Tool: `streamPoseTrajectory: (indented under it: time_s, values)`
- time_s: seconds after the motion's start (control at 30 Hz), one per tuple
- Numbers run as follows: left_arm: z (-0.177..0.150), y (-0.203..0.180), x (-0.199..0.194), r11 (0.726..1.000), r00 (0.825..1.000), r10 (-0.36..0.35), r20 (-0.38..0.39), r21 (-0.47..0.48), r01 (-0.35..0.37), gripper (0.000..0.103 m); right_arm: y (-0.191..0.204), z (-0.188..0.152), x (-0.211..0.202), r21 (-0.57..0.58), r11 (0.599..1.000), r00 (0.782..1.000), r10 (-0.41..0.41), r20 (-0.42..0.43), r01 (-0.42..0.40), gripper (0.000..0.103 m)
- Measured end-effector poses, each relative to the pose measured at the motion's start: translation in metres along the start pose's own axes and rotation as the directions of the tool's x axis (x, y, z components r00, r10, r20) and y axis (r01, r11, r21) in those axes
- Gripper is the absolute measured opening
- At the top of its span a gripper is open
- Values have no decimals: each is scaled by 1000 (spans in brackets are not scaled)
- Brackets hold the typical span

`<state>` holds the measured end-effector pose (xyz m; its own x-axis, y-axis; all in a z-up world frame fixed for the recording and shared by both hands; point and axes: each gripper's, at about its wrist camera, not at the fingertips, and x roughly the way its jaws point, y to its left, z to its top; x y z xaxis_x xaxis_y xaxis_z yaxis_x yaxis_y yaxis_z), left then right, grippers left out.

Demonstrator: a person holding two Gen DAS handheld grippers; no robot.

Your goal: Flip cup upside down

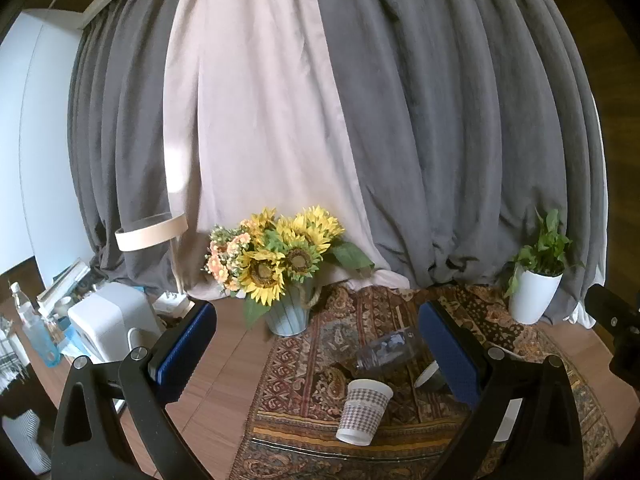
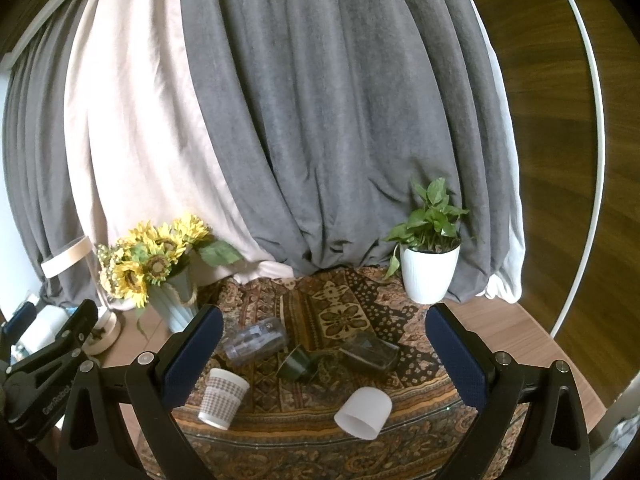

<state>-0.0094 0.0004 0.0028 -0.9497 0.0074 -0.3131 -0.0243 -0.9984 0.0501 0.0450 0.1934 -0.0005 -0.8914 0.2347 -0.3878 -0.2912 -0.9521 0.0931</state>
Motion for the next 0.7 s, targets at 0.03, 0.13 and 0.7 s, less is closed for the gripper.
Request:
streamPoseTrajectory:
  time_s: [0.03, 0.13, 0.7]
  values:
    - [0, 0, 1, 1000, 1000, -1, -1, 0, 1, 103, 0, 0, 0, 0, 1000, 1000, -1, 1, 1, 102]
    - [0, 0, 1, 1000, 1000, -2, 0, 1, 2, 103, 0, -1, 1, -1, 1000, 1000, -3, 1, 3, 102]
    - [-1, 0, 3, 1000, 1000, -12, -3, 1, 12, 103, 1, -4, -1, -1, 1000, 1000, -10, 8, 10, 102]
